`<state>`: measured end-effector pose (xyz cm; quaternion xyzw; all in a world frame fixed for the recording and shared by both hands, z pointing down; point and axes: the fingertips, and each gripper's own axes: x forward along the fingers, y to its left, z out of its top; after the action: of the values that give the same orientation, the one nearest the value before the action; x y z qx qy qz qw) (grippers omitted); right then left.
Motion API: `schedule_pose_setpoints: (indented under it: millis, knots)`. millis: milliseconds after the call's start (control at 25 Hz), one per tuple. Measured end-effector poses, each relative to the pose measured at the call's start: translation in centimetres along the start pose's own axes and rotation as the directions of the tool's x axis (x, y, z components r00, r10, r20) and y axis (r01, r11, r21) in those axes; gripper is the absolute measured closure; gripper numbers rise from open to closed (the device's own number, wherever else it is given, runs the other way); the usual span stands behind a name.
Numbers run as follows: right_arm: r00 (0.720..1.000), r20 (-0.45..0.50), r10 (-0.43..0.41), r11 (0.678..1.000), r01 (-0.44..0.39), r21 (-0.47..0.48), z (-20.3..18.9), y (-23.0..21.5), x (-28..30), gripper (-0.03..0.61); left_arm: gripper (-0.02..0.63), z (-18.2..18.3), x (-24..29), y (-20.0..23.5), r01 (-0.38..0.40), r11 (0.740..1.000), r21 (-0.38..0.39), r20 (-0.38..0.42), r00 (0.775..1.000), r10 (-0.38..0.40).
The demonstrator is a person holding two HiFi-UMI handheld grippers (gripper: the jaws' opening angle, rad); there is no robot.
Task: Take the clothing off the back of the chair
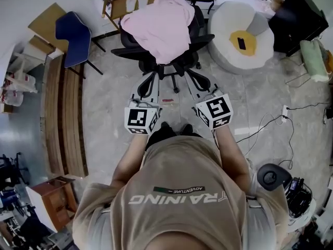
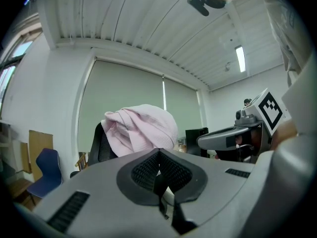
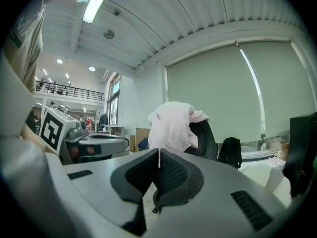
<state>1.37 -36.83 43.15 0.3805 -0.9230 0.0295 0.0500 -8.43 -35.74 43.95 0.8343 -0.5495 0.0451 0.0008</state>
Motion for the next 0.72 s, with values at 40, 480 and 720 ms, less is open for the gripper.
schedule_pose_setpoints:
  millis: [40, 480, 720]
  knots:
    - [1.0, 0.0, -0.004, 1.0, 0.004, -0.002, 0.1, -0.2, 0.2, 0.543, 0.604, 0.1, 0.3, 0.2, 0.004, 1.0, 0.001, 0.001, 1.0, -0.004]
    - [0.998, -0.02, -0.061, 0.998, 0.061, 0.001, 0.8, -1.6, 2.5, 0.543, 0.604, 1.3, 2.8, 3.6, 0.034, 0.999, -0.01, 0.026, 0.999, -0.034]
    - [0.995, -0.015, -0.103, 0.995, 0.103, 0.0, 1.5, -2.4, 3.1, 0.543, 0.604, 1.3, 3.5, 4.1, 0.074, 0.997, -0.008, 0.023, 0.997, -0.073]
